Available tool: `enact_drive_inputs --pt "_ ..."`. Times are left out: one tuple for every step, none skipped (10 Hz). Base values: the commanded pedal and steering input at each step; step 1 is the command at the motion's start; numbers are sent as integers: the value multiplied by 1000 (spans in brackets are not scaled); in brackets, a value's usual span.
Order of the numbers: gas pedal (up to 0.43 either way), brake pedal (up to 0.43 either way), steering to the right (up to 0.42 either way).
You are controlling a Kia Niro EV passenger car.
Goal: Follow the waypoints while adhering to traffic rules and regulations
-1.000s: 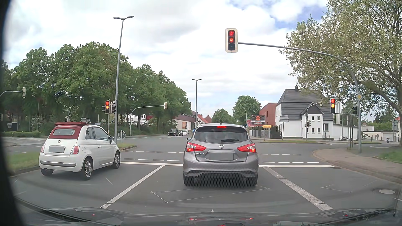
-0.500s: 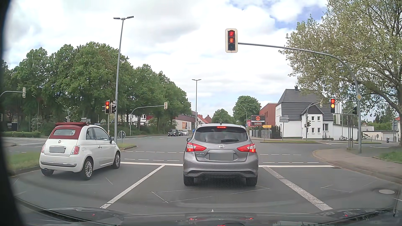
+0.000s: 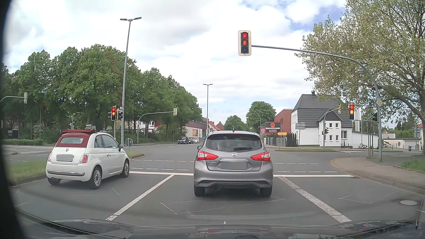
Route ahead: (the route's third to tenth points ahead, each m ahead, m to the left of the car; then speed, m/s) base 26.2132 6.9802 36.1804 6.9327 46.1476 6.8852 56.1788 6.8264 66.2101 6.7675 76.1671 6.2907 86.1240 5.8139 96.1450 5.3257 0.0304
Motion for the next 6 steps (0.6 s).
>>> enact_drive_inputs --pt "0 0 2" --pt "0 0 2" --pt "0 0 2" --pt "59 0 2" --pt "87 0 2" --pt "87 0 2"
